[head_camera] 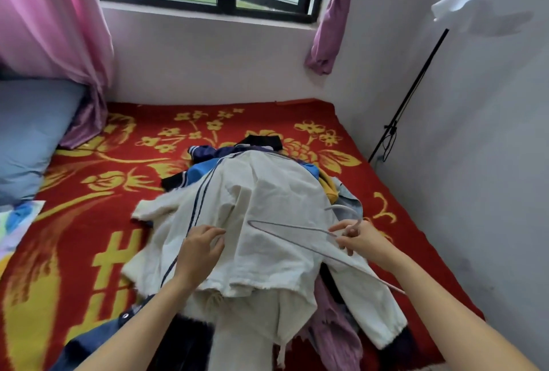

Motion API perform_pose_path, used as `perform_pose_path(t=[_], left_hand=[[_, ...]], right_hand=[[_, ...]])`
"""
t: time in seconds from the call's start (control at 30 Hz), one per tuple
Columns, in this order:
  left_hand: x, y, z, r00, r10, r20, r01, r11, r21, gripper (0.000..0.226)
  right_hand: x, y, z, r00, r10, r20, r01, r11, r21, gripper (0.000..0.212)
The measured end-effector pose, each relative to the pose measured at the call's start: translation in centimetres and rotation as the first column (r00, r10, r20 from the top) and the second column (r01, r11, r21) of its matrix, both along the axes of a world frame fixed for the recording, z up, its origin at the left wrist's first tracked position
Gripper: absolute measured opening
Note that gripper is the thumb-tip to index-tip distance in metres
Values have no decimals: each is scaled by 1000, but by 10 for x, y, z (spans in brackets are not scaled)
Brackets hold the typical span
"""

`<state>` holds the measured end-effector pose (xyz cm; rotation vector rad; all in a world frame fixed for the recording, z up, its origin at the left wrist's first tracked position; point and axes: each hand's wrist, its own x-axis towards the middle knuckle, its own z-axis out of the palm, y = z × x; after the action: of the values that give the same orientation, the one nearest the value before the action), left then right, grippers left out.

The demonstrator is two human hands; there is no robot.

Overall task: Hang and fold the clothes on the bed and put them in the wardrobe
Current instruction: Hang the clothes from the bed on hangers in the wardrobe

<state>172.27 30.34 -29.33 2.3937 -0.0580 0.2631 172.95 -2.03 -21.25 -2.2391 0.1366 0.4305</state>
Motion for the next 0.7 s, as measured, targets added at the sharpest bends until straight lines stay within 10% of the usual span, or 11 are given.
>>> perform_pose_path(t=[0.5, 0.7], left_hand=[[99, -97, -36, 957, 109, -270, -91, 993, 77, 27], [123, -122, -69, 891, 222, -396, -164, 971, 175, 32]], right_hand=[[156, -79, -67, 979, -161, 121, 143, 979, 146, 23], [237, -102, -121, 956, -244, 165, 253, 967, -36, 25]])
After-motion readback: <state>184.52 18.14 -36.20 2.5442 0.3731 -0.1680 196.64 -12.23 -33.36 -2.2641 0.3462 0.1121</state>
